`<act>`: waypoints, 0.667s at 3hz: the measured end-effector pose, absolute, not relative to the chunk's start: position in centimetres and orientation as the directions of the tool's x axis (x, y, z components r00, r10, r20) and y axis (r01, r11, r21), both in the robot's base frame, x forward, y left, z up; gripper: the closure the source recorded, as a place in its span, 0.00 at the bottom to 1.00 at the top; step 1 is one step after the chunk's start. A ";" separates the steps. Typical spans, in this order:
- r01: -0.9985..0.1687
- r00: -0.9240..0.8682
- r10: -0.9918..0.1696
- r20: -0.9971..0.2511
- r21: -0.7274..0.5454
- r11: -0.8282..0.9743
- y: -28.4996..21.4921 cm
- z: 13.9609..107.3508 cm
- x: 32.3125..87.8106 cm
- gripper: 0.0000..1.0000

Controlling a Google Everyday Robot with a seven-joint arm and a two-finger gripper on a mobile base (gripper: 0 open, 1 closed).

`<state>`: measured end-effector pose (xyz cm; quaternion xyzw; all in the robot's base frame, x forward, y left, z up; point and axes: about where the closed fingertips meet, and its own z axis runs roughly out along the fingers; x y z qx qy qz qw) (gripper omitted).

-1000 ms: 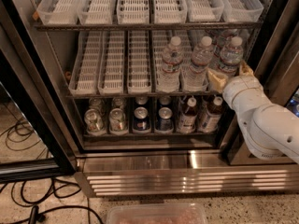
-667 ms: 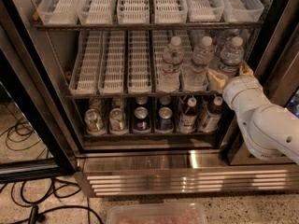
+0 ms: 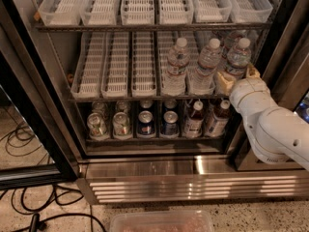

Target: Pick water bottle from middle shelf of fridge

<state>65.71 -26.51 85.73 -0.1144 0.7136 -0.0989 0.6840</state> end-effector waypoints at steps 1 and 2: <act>-0.028 -0.038 -0.299 -0.954 -0.298 0.954 -26.5 85.7 65.7 0.78; -0.028 -0.038 -0.299 -0.954 -0.298 0.954 -26.5 85.7 65.7 0.99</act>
Offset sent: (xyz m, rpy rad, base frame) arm 0.0000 0.0000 0.0000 0.0000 0.0000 0.0000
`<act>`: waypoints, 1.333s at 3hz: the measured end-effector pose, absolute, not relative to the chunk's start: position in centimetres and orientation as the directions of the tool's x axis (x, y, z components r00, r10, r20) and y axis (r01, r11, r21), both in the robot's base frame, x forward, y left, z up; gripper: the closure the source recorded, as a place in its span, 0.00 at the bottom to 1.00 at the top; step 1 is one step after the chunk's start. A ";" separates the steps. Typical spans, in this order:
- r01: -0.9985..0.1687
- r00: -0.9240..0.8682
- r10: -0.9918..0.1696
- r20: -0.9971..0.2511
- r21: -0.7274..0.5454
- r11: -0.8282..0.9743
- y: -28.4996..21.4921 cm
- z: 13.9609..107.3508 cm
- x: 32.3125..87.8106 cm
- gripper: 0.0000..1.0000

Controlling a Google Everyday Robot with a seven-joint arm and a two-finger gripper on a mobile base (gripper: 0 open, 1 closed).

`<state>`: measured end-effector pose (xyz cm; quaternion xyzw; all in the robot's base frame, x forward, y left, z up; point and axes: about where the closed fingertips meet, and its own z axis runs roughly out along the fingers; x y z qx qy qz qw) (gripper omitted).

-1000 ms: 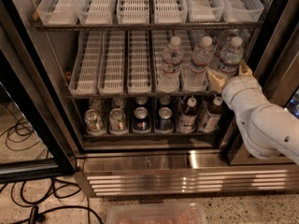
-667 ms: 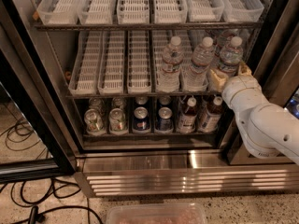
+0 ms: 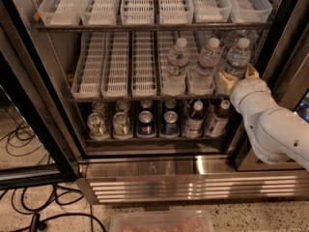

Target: Pick water bottle from middle shelf of fridge

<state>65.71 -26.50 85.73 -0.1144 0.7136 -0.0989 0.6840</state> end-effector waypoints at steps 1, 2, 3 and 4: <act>-0.028 -0.038 -0.298 -0.954 -0.297 0.954 -26.5 85.7 65.7 1.00; -0.032 -0.045 -0.281 -0.959 -0.280 0.960 -26.6 85.8 65.4 1.00; -0.034 -0.061 -0.255 -0.965 -0.253 0.967 -27.1 86.1 64.5 1.00; -0.051 -0.063 -0.230 -0.971 -0.227 0.973 -27.1 87.1 63.9 1.00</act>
Offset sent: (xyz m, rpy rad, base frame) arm -0.0089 -0.0036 0.0007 0.0411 0.0190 0.0010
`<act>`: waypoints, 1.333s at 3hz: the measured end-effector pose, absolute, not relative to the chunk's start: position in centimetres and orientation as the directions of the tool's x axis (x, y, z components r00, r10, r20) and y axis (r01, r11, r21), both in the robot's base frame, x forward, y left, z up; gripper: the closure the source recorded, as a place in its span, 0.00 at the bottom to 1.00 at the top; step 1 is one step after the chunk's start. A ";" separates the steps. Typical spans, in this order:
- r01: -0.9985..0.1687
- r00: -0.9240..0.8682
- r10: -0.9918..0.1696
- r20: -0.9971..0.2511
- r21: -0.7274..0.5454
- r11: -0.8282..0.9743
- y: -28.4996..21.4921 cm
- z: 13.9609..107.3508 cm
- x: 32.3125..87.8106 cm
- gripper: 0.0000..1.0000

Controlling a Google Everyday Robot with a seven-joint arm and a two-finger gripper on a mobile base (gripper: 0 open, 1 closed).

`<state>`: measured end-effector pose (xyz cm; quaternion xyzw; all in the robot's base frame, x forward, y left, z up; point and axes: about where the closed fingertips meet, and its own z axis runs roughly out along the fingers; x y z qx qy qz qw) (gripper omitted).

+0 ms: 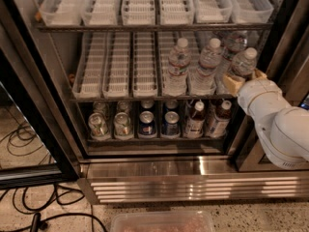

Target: Pick water bottle from middle shelf of fridge

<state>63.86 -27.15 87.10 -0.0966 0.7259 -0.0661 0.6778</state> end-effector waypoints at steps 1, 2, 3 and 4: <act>-0.051 -0.063 -0.230 -0.971 -0.227 0.973 -27.2 87.0 63.9 1.00; -0.072 -0.061 -0.213 -0.975 -0.209 0.975 -26.8 87.7 63.7 1.00; -0.099 -0.066 -0.195 -0.979 -0.188 0.977 -26.4 88.3 63.7 1.00; -0.130 -0.073 -0.180 -0.981 -0.169 0.977 -26.0 89.0 63.7 1.00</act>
Offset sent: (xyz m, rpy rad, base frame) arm -0.0163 0.0287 0.0663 0.1479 0.0261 0.1662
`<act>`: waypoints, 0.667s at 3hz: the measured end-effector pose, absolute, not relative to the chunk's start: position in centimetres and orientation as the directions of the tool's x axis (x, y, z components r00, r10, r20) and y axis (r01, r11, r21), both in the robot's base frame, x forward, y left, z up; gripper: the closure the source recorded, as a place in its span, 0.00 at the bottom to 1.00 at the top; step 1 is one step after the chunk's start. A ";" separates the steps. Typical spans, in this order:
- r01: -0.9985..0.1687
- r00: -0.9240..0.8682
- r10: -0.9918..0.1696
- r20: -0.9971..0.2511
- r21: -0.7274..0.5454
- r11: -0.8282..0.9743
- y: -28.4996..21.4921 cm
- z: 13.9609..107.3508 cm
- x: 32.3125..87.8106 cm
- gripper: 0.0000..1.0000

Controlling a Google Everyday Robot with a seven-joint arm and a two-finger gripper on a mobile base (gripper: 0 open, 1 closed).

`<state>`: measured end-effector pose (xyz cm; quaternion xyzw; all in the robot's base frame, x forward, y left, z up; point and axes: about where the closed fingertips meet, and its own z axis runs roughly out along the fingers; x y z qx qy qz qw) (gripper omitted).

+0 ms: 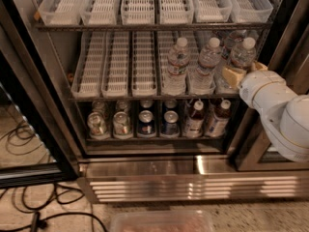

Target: Pick water bottle from middle shelf of fridge

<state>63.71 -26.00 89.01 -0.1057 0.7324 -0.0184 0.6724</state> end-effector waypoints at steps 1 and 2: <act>-0.130 -0.074 -0.180 -0.981 -0.169 0.977 -26.0 88.9 63.7 1.00; -0.156 -0.097 -0.184 -0.978 -0.167 0.973 -25.9 89.2 63.6 1.00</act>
Offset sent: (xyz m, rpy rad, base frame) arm -0.0424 -0.0010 0.0758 -0.0467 0.5251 0.4037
